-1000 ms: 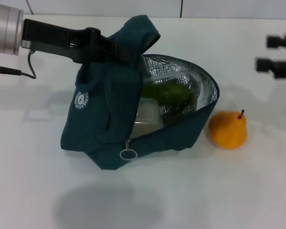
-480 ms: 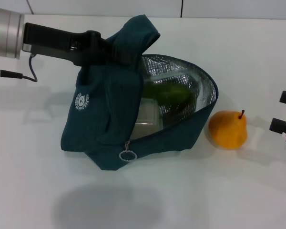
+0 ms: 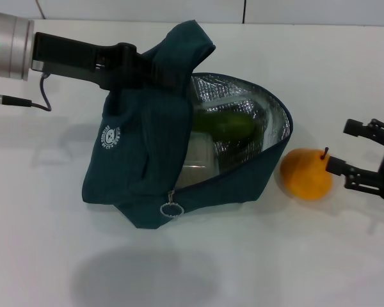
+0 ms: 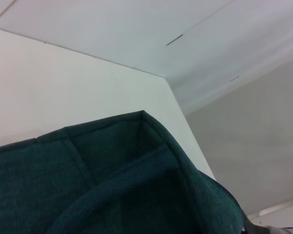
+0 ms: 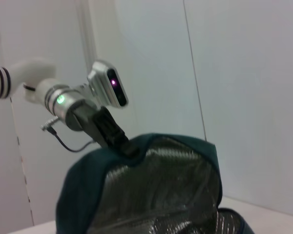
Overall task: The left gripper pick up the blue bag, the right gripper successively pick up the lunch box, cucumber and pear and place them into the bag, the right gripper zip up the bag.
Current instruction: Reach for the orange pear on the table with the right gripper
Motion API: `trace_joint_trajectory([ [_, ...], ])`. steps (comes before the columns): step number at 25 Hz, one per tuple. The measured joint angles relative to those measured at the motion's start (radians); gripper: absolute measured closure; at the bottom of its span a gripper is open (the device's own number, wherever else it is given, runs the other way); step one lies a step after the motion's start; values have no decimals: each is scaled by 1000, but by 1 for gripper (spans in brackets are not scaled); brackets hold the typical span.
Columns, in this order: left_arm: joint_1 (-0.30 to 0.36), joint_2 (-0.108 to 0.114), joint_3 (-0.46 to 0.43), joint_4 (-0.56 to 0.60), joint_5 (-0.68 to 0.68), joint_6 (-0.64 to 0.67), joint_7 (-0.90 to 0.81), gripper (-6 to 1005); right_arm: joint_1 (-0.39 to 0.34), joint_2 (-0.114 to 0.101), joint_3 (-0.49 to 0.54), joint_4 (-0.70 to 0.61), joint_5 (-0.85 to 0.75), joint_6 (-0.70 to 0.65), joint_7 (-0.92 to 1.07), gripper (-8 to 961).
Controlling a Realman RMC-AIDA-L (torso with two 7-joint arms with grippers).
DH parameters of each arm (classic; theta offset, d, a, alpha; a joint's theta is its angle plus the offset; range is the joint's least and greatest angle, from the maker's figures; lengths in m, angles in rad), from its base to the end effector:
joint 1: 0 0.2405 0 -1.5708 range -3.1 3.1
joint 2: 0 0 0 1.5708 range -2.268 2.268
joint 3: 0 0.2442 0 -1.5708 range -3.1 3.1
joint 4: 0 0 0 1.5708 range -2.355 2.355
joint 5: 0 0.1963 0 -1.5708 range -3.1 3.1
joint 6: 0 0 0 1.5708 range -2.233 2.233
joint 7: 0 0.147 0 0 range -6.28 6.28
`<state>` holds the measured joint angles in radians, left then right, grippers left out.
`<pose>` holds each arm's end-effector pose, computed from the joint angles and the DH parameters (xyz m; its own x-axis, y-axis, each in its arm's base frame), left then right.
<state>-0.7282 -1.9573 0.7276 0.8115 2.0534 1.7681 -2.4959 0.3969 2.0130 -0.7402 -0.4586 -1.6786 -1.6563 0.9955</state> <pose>-0.1772 0.3530 0.0602 0.3498 0.8948 0.2773 0.8676 -0.4211 0.2645 0.2685 0.2782 0.0186 0.7234 -0.1068 -0.6821 -0.3825 -0.8845 -0.2671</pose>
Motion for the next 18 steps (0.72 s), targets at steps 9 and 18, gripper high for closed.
trace_joint_trajectory([
  [9, 2, 0, 1, 0, 1, 0, 2, 962, 33, 3, -26, 70, -1, 67, -56, 123],
  [18, 3, 0, 3, 0, 2, 1, 8, 961, 27, 4, -40, 72, 5, 89, -87, 207],
])
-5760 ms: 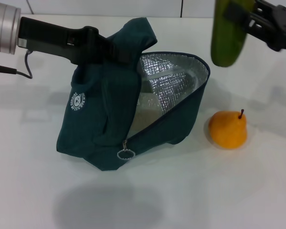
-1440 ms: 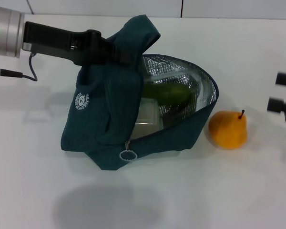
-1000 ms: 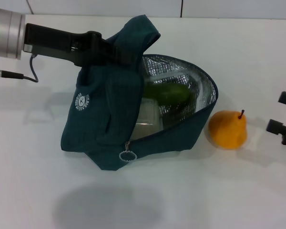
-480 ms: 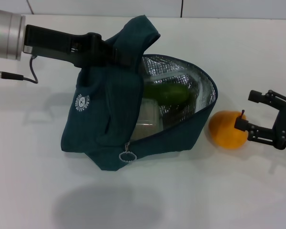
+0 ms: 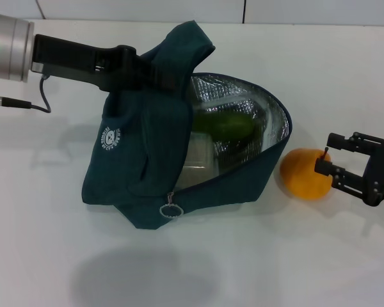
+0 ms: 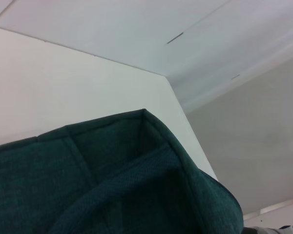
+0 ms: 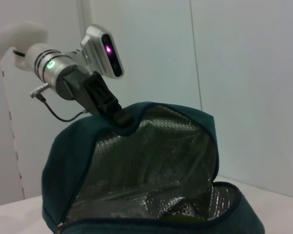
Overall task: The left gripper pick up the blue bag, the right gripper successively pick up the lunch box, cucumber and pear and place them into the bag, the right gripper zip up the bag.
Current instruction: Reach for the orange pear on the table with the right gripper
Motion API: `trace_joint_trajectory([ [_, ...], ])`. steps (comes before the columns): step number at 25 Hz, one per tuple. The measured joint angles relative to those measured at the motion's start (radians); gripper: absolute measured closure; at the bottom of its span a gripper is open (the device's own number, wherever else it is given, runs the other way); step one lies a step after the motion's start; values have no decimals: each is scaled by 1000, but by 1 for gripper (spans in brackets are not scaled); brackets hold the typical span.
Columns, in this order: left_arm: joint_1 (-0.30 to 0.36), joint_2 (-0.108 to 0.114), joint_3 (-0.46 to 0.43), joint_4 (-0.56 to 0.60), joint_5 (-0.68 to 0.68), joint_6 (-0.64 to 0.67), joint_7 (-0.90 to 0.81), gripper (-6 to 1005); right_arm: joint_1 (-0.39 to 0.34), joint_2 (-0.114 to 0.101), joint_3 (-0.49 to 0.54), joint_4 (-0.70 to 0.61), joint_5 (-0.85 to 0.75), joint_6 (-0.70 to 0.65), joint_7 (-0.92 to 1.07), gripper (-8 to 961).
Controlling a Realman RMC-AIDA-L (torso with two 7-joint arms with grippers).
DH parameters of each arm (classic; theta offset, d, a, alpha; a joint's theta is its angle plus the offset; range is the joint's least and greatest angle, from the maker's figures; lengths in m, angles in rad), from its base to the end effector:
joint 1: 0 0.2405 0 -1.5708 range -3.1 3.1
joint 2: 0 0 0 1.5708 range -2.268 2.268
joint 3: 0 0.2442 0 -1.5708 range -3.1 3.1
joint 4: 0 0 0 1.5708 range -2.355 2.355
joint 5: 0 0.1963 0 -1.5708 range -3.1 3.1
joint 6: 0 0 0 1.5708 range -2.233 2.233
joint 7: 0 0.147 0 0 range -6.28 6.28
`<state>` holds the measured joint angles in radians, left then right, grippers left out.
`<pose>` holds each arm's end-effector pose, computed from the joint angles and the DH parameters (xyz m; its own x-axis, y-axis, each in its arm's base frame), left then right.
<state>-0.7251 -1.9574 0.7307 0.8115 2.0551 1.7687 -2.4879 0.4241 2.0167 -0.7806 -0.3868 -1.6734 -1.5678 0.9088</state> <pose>-0.1784 0.3521 0.0597 0.3558 0.8931 0.2753 0.8665 -0.4256 0.2608 0.2715 0.2831 -0.0001 0.7635 -0.1016 -0.6377 -0.3676 -0.8803 -0.2999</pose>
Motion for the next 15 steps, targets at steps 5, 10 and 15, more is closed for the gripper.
trace_joint_trajectory([
  [5, 0, -1, 1, 0, 0, 0, 1, 960, 8, 2, 2, 11, 0, 15, -1, 400],
  [10, -1, -2, 1, 0, 0, 0, 1, 961, 18, 3, 1, 23, 0, 31, -1, 619],
  [15, -2, -3, 1, 0, 1, 0, 2, 961, 20, 4, 5, 23, 0, 36, -1, 756],
])
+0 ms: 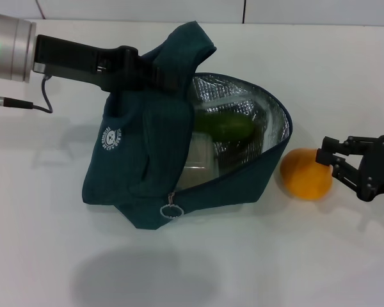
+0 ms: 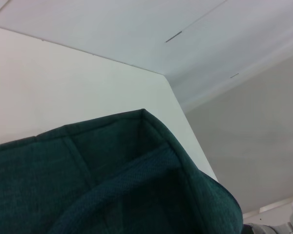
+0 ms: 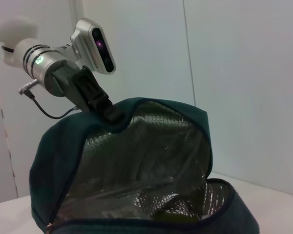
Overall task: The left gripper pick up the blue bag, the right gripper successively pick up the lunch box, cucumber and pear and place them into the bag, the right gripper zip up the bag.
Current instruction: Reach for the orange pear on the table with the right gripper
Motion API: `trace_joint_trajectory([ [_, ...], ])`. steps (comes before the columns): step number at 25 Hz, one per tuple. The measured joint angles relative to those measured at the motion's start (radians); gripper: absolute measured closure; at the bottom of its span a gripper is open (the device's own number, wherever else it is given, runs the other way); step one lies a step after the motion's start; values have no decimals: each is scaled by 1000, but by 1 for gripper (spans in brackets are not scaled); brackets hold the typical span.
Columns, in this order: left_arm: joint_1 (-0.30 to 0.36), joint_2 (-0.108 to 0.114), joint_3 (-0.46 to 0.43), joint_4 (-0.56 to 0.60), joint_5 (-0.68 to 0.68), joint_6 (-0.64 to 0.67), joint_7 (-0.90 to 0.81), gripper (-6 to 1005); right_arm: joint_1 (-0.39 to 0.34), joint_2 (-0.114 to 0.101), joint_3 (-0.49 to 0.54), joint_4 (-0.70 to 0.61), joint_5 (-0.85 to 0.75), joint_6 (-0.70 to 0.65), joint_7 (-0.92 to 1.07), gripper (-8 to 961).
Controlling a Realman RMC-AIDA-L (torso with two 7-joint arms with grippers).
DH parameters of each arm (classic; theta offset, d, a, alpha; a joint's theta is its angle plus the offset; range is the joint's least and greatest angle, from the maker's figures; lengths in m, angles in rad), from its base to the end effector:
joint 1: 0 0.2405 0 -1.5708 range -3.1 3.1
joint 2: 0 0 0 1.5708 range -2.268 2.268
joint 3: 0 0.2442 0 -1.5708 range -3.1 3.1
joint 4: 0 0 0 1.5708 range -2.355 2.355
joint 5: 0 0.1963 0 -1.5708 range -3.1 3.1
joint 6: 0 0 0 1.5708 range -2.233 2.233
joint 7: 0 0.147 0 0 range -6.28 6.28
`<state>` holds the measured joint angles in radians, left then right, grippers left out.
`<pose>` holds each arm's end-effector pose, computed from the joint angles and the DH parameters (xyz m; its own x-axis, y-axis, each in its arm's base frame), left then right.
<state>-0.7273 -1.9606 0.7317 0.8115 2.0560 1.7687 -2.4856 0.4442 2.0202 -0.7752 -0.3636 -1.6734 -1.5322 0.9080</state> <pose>-0.1773 0.3520 0.0583 0.3596 0.8921 0.2735 0.8645 -0.4289 0.2623 0.2703 0.2890 -0.0049 0.7647 -0.1154 -0.6340 -0.3842 -0.8715 -0.3047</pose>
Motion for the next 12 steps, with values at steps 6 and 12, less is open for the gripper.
trace_joint_trajectory([
  [6, 0, -2, 0, -1, 0, 0, 2, 961, 2, 1, 1, 0, 1, 5, 0, 758],
  [12, 0, -3, 2, -2, 0, 0, 2, 961, 9, 2, -4, 2, 1, 13, 0, 774],
])
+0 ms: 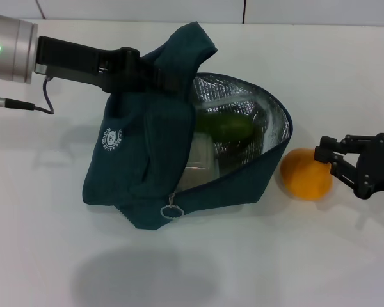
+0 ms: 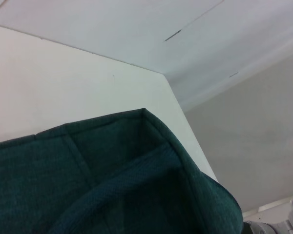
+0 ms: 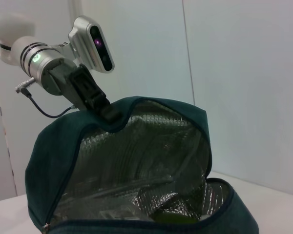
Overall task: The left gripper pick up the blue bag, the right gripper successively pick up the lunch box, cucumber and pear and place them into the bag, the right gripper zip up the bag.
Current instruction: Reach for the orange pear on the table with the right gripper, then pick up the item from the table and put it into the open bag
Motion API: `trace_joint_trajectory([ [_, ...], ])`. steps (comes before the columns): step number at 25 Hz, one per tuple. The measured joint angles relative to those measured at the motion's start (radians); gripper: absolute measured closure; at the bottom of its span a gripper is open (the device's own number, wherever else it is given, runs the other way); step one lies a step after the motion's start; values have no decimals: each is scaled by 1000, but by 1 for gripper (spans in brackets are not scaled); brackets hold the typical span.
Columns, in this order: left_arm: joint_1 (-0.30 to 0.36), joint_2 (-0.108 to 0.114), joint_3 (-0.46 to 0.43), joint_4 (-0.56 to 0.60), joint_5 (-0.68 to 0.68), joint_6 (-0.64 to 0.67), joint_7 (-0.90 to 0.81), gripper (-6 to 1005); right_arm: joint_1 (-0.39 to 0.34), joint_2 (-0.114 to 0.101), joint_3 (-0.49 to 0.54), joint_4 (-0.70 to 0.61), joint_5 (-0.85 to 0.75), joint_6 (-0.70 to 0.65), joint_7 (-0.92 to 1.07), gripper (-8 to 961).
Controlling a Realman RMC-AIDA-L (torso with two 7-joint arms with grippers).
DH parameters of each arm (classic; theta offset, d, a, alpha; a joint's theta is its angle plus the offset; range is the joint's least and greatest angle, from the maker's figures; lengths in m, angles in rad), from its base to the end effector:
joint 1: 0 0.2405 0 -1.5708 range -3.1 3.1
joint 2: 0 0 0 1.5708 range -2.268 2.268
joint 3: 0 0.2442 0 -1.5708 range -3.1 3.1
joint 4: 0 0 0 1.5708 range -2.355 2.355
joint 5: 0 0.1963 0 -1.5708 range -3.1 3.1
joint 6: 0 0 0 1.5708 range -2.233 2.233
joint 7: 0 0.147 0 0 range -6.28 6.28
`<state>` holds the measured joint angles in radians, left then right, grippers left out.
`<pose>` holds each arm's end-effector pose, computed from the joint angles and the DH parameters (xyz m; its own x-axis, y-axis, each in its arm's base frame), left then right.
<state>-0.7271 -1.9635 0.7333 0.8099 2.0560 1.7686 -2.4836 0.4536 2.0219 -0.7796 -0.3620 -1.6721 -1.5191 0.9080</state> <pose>-0.1771 0.3514 0.0568 0.3603 0.8926 0.2711 0.8635 -0.4290 0.2650 0.2686 0.2921 -0.0065 0.7691 -0.1142 -0.6289 -0.3812 -0.8718 -0.3078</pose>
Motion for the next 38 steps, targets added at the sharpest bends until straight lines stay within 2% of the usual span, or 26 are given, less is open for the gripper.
trace_joint_trajectory([
  [6, 1, -3, 0, 0, 0, 1, 3, 962, 1, -1, -1, 0, 0, -1, -4, 790],
  [12, 2, -5, 0, 0, -1, 1, 3, 961, -4, -2, 8, 0, 4, -8, -7, 918],
  [14, 2, -5, 0, 0, -1, 2, 3, 961, -6, -2, 10, 0, 12, -12, -7, 918],
  [21, 2, -5, 0, 0, -1, 2, 3, 960, -46, -20, 14, -12, 213, -132, 18, 919],
  [24, 2, -5, 0, 0, -1, 2, 3, 960, -39, -26, 14, -25, 290, -185, 60, 919],
  [29, 3, -6, 0, 0, -1, 1, 3, 961, 50, -13, 10, -67, 329, -172, 123, 919],
  [35, -1, -8, 0, 0, -1, 1, 4, 960, 244, -4, -42, 9, 322, -62, 149, 918],
  [38, -6, -10, 0, 0, -2, 1, 4, 960, 301, 2, -86, 42, 325, -15, 149, 918],
])
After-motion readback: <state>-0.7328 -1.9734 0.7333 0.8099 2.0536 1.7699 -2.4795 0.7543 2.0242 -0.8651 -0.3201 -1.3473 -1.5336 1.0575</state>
